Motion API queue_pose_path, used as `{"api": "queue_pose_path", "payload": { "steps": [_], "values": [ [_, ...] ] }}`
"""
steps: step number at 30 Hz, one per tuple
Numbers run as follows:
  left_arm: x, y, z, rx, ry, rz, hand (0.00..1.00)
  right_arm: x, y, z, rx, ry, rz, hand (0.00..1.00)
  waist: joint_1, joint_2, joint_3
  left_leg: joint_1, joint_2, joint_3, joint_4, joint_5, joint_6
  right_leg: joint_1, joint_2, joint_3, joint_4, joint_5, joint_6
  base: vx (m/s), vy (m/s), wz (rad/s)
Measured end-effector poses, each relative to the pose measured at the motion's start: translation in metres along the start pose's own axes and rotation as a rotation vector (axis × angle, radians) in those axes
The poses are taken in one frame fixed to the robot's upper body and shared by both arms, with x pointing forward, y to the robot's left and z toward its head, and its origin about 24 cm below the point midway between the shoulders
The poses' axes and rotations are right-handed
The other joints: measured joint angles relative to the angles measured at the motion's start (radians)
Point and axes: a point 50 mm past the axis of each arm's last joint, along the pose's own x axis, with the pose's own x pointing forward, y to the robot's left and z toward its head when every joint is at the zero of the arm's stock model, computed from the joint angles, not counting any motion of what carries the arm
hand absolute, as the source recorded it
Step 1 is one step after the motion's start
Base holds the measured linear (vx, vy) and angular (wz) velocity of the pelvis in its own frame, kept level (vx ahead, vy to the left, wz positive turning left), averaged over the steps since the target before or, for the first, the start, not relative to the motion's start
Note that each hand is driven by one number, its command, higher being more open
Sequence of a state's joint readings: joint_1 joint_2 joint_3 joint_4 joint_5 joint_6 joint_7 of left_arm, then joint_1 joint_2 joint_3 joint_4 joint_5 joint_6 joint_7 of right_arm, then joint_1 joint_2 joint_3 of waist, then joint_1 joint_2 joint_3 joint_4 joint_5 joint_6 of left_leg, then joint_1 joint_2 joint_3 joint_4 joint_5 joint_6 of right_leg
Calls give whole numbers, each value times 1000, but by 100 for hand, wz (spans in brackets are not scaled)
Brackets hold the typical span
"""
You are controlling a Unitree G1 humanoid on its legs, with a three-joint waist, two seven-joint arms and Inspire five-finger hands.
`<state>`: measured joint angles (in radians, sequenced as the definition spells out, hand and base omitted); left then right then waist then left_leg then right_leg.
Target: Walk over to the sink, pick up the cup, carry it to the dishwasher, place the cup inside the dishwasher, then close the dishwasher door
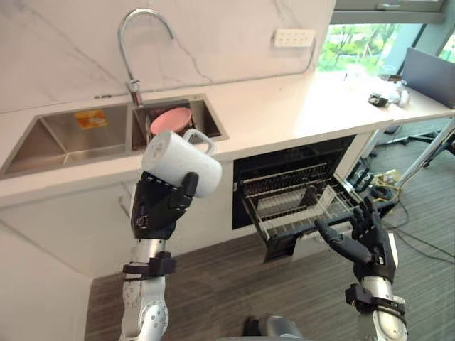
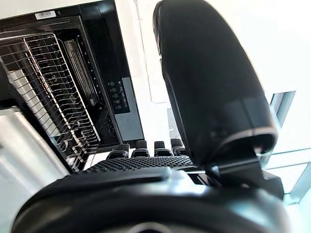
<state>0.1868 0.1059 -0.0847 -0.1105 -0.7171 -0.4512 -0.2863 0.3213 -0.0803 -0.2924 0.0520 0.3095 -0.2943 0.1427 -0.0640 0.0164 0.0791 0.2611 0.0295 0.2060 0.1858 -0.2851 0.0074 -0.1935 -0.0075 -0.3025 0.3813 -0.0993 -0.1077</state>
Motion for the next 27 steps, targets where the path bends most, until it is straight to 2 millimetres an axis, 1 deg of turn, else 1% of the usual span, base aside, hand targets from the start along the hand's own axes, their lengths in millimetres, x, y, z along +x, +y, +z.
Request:
{"api": "queue_pose_path", "payload": {
  "steps": [1, 3, 4, 5, 6, 7, 8, 9, 10, 11, 12, 13, 14, 15, 16, 17, 18, 19, 23, 25, 26, 27],
  "values": [
    [0, -1, -1, -2, 1, -4, 0, 2, 2, 1, 3, -5, 5, 100, 0, 2, 1, 0, 5, 1, 8, 0, 0, 7, 8, 2, -10, -1, -1, 250, -61, -20],
    [1, -1, -1, 1, 7, -6, 0, 9, 7, 4, 12, -22, 26, 100, 3, 3, 8, -30, 18, 10, 129, 2, -3, 44, 20, 23, -45, -7, 2, 188, -44, -24],
    [1, -2, -2, 0, 14, -10, 0, 11, 9, 6, 11, -29, 34, 100, 3, 4, 19, -68, 32, 29, 247, 6, -10, 73, 21, 30, -63, -11, 6, 118, -19, -15],
    [1, -4, -3, -6, 18, -20, 0, 12, 10, 9, 5, -41, 44, 100, 6, 16, 32, -137, 73, 51, 449, 35, -35, 115, 31, 34, -92, -20, 11, 172, -7, -16],
    [0, -7, -4, -15, 23, -37, 0, 13, 12, 13, -6, -53, 58, 100, 12, 28, 40, -223, 121, 51, 647, 100, -40, 148, 48, 45, -120, -24, 5, 140, 17, -22],
    [-1, -8, -6, -19, 30, -48, 0, 14, 12, 15, -14, -57, 64, 100, 23, 35, 37, -261, 145, 51, 719, 95, -41, 160, 58, 54, -131, -24, 5, 187, 37, -31],
    [-2, -11, -7, -25, 40, -72, 0, 14, 15, 17, -20, -65, 76, 100, 28, 38, 39, -309, 169, 47, 763, 52, -47, 187, 64, 65, -154, -22, 0, 139, 37, -31],
    [-3, -13, -9, -29, 45, -86, 0, 15, 17, 18, -19, -74, 88, 100, 31, 34, 41, -328, 168, 46, 721, 14, -47, 203, 57, 79, -170, -16, -10, 164, 43, -50],
    [-5, -14, -9, -15, 49, -96, 0, 17, 21, 22, -18, -91, 110, 100, 43, 32, 40, -335, 146, 31, 585, -23, -42, 211, 47, 113, -182, -11, -3, 121, 40, -57],
    [-5, -15, -9, -7, 50, -100, 0, 19, 23, 24, -15, -99, 122, 100, 48, 33, 40, -336, 128, 8, 500, -30, -43, 212, 43, 135, -187, -8, 2, 168, 87, -88],
    [-5, -16, -9, 7, 49, -106, 0, 24, 30, 26, -6, -115, 150, 100, 49, 33, 40, -337, 91, -64, 334, -29, -48, 211, 33, 174, -198, 0, 14, 182, 133, -86],
    [-5, -17, -9, 29, 50, -106, 0, 27, 34, 28, -1, -126, 176, 100, 50, 33, 39, -335, 69, -123, 225, -20, -54, 208, 28, 204, -202, 7, 33, 225, 190, -106],
    [-5, -20, -11, 55, 56, -100, 0, 29, 40, 30, 2, -136, 207, 100, 49, 37, 37, -328, 59, -177, 124, 16, -62, 208, 26, 245, -206, 13, 54, 185, 179, -90],
    [-5, -21, -12, 62, 61, -95, 0, 30, 42, 31, 4, -137, 222, 100, 49, 40, 35, -322, 62, -181, 93, 57, -70, 209, 26, 267, -206, 13, 63, 204, 199, -104],
    [-5, -24, -14, 69, 67, -87, 0, 30, 45, 32, 20, -142, 247, 100, 48, 56, 25, -297, 71, -159, 44, 165, -68, 209, 33, 305, -207, 11, 84, 217, 233, -97],
    [-3, -27, -17, 68, 71, -78, 0, 30, 49, 32, 48, -140, 263, 100, 45, 47, 21, -270, 60, -122, 14, 183, -54, 210, 21, 338, -209, 14, 107, 245, 291, -90],
    [-1, -30, -18, 76, 71, -79, 0, 29, 52, 35, 61, -152, 272, 100, 38, 36, 17, -253, 44, -104, -15, 192, -42, 210, 5, 355, -219, 13, 117, 223, 338, -61],
    [6, -35, -20, 83, 65, -83, 0, 29, 53, 44, 94, -192, 282, 100, 27, 29, 15, -232, 18, -82, -59, 204, -24, 209, -20, 373, -234, 14, 137, 152, 277, -34],
    [16, -44, -21, 102, 46, -80, 0, 28, 61, 65, 129, -289, 336, 100, 16, 26, 13, -189, -19, -49, -115, 208, -16, 219, -55, 403, -263, 18, 170, 63, 159, -23],
    [19, -46, -23, 114, 45, -67, 0, 26, 67, 71, 144, -319, 368, 100, 18, 17, 6, -184, -24, -28, -126, 205, -7, 210, -61, 401, -268, 17, 178, 30, 94, -32],
    [20, -45, -25, 121, 50, -44, 0, 28, 73, 73, 157, -327, 398, 100, 21, 12, 4, -182, -17, -5, -127, 202, 2, 194, -74, 343, -262, 4, 178, -10, 20, -57],
    [20, -41, -28, 134, 65, -5, 0, 31, 82, 74, 177, -327, 430, 100, 24, 9, 2, -175, -8, 29, -129, 201, 4, 175, -130, 177, -216, -28, 148, -13, 13, -74]
  ]
}}
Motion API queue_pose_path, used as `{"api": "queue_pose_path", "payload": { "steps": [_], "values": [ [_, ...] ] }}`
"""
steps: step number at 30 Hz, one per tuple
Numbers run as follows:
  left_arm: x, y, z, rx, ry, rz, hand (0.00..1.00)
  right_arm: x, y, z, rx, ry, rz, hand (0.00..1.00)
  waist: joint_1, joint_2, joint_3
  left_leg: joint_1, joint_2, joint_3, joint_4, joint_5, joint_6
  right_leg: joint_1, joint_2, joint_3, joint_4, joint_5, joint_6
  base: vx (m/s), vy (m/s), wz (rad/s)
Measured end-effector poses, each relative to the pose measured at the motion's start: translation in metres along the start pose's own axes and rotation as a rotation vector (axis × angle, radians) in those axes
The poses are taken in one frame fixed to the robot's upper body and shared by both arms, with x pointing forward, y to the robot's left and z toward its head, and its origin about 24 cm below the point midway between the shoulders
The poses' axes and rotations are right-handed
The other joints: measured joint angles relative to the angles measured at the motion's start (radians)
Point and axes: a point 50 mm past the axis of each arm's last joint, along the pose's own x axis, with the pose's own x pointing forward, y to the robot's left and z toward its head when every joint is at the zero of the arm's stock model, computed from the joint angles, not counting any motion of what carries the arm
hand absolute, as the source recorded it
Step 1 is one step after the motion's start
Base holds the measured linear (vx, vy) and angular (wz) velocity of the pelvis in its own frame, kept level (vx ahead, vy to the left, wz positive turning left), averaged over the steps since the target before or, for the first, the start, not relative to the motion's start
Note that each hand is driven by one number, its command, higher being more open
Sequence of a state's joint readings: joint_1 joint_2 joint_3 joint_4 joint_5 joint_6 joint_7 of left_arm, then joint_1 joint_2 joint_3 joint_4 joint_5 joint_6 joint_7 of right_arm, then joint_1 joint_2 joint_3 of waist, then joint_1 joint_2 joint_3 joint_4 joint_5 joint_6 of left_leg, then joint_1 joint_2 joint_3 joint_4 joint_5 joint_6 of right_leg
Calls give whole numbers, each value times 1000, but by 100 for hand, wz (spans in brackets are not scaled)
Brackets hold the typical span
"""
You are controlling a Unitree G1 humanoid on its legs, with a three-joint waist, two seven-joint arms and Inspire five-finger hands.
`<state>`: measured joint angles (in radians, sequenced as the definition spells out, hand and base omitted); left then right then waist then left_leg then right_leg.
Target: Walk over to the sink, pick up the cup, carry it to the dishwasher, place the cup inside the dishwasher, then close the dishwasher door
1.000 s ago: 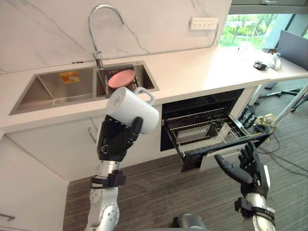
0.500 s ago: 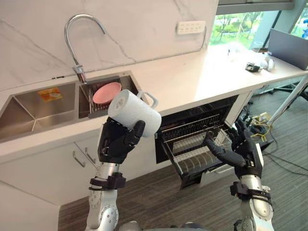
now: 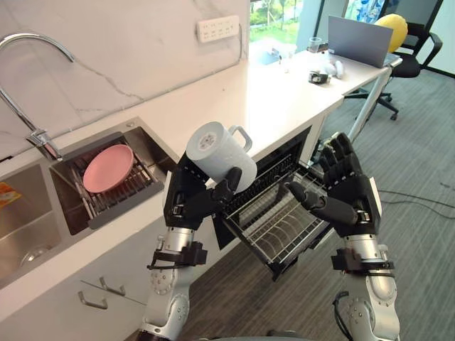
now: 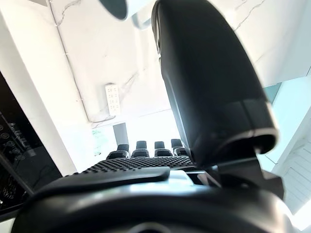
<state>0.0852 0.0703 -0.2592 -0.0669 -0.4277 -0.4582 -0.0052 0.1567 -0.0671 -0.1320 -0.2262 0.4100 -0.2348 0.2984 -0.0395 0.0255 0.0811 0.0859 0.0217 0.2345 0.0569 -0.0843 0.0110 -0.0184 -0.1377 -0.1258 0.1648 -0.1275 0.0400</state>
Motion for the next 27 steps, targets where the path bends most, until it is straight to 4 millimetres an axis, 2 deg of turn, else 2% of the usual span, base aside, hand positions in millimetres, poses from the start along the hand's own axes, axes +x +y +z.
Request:
{"api": "queue_pose_path", "payload": {
  "steps": [1, 2, 3, 4, 5, 6, 9, 12, 13, 16, 27],
  "values": [
    [-1, 3, -1, 20, 10, 27, 0, 4, 5, -2, 17, -1, 20, 100, 7, -1, -1, 10, 7, 27, -7, 0, 0, -14, -34, -90, 35, -9, -15, -3, 34, -118],
    [-2, 11, -4, 61, 29, 81, 0, 14, 16, -5, 49, -4, 76, 100, 26, -2, -1, 31, 24, 92, -23, -1, -1, -44, -97, -244, 98, -13, -23, -1, 5, -142],
    [-3, 18, -6, 101, 50, 129, 0, 22, 27, -9, 74, -1, 132, 100, 33, -6, -3, 40, 42, 139, -18, -8, -13, -58, -146, -351, 129, -9, -27, 8, -12, -137],
    [-3, 20, -7, 118, 59, 145, 0, 25, 31, -10, 83, -1, 158, 100, 35, -11, -5, 41, 50, 155, -12, -14, -23, -59, -162, -381, 129, 3, -36, 16, -58, -95],
    [-3, 20, -7, 150, 62, 153, 0, 26, 36, -11, 94, -5, 181, 100, 42, -34, -7, 46, 52, 175, -2, -24, -39, -60, -182, -392, 125, 74, -48, 64, -159, -66],
    [-3, 19, -10, 203, 73, 156, 0, 27, 39, -12, 95, 0, 202, 100, 50, -40, -6, 47, 80, 187, 24, -39, -65, -54, -162, -374, 118, 89, 37, 63, -186, -50],
    [3, 7, -16, 236, 85, 115, 0, 27, 35, -10, 61, 10, 210, 100, 46, -37, -4, 46, 123, 185, 30, -34, -96, -29, -105, -380, 71, 91, 36, 49, -175, -13],
    [10, 0, -15, 301, 66, 78, 0, 30, 30, -6, 18, 13, 220, 100, 46, -34, -4, 80, 172, 191, 19, -24, -123, 70, -10, -392, -94, 159, 19, 11, -150, -7],
    [10, 1, -14, 325, 59, 84, 0, 33, 30, -4, 18, 5, 228, 100, 46, -34, -5, 82, 176, 192, 19, -24, -125, 82, 0, -392, -121, 172, 17, -39, -81, -6],
    [10, 2, -13, 362, 47, 120, 0, 38, 32, 0, 46, -7, 246, 100, 53, -25, -7, 81, 176, 195, 19, -21, -128, 93, 11, -389, -157, 193, 15, -54, -7, -3],
    [7, 0, -11, 577, -18, 159, 0, 38, 44, -10, 65, 82, 284, 100, 55, -11, -11, 78, 144, 204, -4, -13, -118, 111, 12, -371, -249, 254, 24, -21, 40, -2]
  ]
}}
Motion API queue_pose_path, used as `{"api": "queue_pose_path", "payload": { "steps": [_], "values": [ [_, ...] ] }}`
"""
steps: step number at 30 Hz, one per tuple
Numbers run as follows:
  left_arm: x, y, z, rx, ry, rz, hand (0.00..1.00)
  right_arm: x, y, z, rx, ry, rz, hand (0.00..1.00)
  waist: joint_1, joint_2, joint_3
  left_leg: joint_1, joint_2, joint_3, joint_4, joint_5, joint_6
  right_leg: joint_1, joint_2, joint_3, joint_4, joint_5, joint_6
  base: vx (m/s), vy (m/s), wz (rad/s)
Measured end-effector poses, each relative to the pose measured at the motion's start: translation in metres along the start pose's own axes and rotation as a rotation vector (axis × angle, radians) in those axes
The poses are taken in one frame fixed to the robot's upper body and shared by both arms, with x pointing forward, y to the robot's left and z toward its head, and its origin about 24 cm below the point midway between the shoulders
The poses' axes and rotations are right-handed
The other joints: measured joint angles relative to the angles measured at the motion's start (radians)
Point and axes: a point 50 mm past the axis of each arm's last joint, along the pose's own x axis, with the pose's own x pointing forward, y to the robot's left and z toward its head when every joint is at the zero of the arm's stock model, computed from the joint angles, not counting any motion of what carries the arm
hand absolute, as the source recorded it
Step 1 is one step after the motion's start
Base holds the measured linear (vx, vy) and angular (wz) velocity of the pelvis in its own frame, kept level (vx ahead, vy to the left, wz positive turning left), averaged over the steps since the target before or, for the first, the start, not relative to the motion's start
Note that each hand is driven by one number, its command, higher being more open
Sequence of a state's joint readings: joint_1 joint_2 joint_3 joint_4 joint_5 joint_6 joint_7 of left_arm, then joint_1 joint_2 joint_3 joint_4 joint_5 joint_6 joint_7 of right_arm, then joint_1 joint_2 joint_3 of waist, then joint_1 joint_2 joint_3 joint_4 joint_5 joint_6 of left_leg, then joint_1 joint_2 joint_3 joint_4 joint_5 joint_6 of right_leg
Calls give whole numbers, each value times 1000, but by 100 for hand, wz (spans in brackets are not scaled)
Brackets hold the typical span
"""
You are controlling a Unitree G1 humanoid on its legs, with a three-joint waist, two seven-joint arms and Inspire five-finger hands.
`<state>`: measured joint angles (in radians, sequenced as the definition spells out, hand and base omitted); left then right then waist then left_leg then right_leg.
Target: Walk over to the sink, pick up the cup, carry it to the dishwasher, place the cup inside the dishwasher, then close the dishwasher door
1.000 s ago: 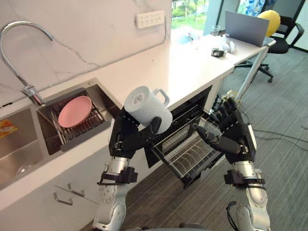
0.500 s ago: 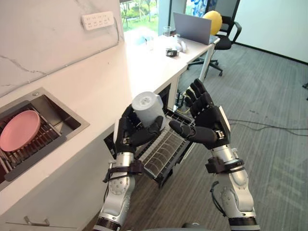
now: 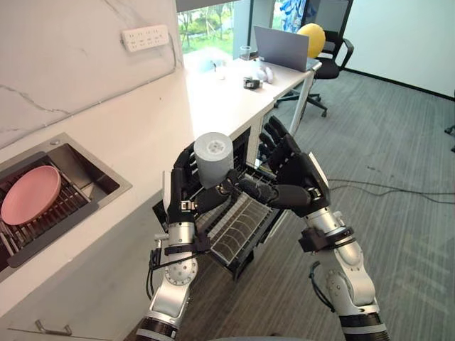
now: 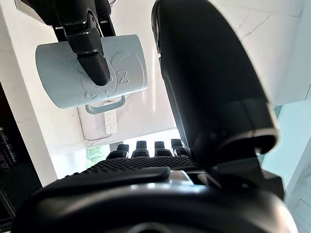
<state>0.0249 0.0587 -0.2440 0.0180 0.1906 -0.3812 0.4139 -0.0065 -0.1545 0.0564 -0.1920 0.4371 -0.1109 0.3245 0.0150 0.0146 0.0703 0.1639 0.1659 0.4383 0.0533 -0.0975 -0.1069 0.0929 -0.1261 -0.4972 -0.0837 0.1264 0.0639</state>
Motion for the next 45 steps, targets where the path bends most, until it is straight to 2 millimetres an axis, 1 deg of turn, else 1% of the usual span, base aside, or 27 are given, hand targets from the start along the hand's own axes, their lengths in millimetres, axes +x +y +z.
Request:
{"api": "queue_pose_path", "payload": {
  "steps": [5, 10, 13, 18, 24, 29, 30, 36, 40, 43, 45],
  "values": [
    [-3, -11, 3, 33, -30, -60, 0, 2, 0, 0, -23, 4, -14, 100, -3, 5, -2, 2, -13, -10, -17, 7, 7, 1, -11, -1, 0, 3, 4, 4, 50, 7],
    [-6, -19, 7, 35, -62, -106, 0, 4, 7, -5, -42, 30, -7, 100, -3, 11, -1, 10, -30, -28, -37, 19, 18, 13, -25, -1, 0, 6, 9, -21, 44, 12],
    [-9, -25, 10, 80, -109, -149, 0, 5, 9, -9, -79, 68, -14, 100, -2, 11, -1, 10, -41, -40, -57, 35, 27, 13, -38, -1, 0, 10, 15, -50, 32, 12],
    [-13, -30, 13, 112, -153, -196, 0, 5, 9, -14, -103, 110, -28, 100, -4, 12, -1, 20, -49, -41, -87, 49, 29, 13, -41, 0, 1, 13, 20, -21, 11, 1],
    [-15, -31, 16, 141, -190, -229, 0, 4, 6, -16, -122, 134, -59, 100, -4, 13, -1, 30, -52, -42, -115, 68, 27, 11, -39, 0, 1, 12, 20, 0, 0, 0],
    [-15, -31, 16, 141, -191, -226, 0, 5, 7, -16, -126, 138, -64, 100, -3, 13, -1, 33, -53, -42, -120, 70, 27, 11, -39, 4, 1, 12, 20, 0, 0, 0],
    [-15, -31, 16, 141, -191, -226, 0, 6, 7, -16, -126, 138, -64, 0, -3, 13, -1, 33, -53, -42, -120, 70, 27, 11, -39, 4, 1, 12, 20, 0, 0, 0],
    [-15, -30, 18, 126, -192, -215, 0, 6, 7, -16, -130, 136, -64, 0, -3, 13, -1, 34, -53, -42, -121, 70, 27, 11, -39, 12, 1, 12, 20, 0, 0, 0],
    [-18, -28, 21, 112, -190, -207, 0, 8, 7, -12, -147, 120, -67, 0, -3, 14, -2, 34, -53, -42, -121, 70, 27, 11, -39, 11, 1, 12, 21, 0, 0, 0],
    [-19, -28, 21, 86, -176, -207, 0, 8, 8, -10, -174, 107, -60, 0, -3, 18, -5, 29, -54, -51, -122, 72, 27, 12, -41, 4, 1, 11, 22, -9, -4, 8],
    [-19, -28, 21, 83, -176, -204, 0, 9, 8, -9, -176, 103, -59, 0, -4, 26, -12, 26, -54, -65, -133, 81, 28, 12, -41, 0, 1, 11, 22, -5, -8, 16]
  ]
}}
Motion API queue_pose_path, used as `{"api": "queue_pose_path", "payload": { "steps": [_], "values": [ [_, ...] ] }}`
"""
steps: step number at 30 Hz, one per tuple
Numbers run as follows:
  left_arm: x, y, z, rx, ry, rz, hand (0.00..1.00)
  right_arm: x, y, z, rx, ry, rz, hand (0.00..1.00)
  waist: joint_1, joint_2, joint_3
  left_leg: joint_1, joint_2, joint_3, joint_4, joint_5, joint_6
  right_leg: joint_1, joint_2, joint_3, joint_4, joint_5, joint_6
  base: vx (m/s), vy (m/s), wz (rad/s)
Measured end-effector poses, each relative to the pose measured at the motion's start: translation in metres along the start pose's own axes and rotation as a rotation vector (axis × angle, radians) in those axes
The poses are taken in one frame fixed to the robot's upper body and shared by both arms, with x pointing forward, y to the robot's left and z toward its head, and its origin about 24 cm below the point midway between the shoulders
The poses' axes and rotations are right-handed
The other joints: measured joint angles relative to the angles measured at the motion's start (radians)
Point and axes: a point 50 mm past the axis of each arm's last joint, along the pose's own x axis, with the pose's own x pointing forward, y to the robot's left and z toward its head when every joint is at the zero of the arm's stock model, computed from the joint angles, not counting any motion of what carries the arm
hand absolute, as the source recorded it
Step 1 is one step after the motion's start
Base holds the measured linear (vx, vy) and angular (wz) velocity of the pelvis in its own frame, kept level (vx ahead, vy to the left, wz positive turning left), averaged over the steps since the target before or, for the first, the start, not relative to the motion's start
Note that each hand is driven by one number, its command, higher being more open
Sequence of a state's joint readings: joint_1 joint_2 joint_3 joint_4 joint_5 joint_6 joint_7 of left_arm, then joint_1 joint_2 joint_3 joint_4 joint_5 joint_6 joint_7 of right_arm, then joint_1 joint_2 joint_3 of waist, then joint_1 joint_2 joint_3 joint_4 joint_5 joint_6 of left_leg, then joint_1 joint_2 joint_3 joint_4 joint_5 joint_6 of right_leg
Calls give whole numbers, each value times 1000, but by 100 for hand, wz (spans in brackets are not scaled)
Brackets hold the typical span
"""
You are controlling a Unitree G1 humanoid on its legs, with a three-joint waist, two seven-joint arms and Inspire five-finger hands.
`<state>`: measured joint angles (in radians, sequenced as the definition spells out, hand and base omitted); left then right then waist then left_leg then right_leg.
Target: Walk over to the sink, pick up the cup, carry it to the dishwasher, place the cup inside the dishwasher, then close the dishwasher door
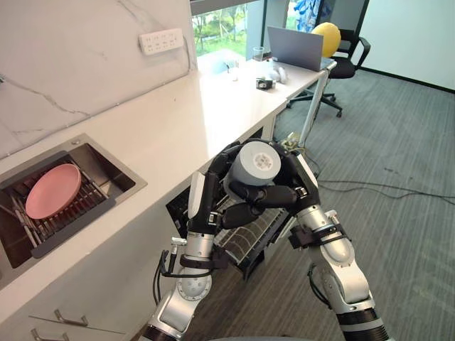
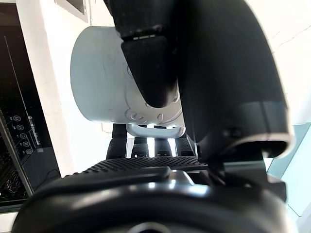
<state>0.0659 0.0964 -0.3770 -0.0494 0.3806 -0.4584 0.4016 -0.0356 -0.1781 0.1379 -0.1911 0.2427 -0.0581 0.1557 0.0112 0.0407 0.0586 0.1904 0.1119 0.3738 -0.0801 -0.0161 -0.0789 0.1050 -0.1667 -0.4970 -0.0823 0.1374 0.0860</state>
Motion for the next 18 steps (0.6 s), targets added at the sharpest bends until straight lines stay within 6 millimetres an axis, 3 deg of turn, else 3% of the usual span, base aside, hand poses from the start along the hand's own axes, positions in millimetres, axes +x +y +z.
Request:
{"api": "queue_pose_path", "payload": {
  "steps": [6, 7, 18],
  "values": [
    [1, 2, 3, -8, -12, 11, 0, 1, 2, 3, -4, -23, -2, 0, 3, 4, -3, -3, 0, -9, -6, 7, -2, 0, 0, -1, 0, -2, 3, -1, -3, 5],
    [2, 2, 4, -9, -16, 13, 100, 1, 2, 4, -5, -28, -2, 0, 2, 4, -3, -3, 0, -9, -6, 8, -2, 0, -1, -1, 0, -2, 3, 0, 0, 0],
    [6, 8, 11, -121, -16, 66, 100, 3, 5, 3, 75, -47, -110, 0, 1, 2, -5, -12, 0, -30, -11, 17, -1, 6, -2, -24, -1, -2, 3, -9, -5, 5]
  ]
}}
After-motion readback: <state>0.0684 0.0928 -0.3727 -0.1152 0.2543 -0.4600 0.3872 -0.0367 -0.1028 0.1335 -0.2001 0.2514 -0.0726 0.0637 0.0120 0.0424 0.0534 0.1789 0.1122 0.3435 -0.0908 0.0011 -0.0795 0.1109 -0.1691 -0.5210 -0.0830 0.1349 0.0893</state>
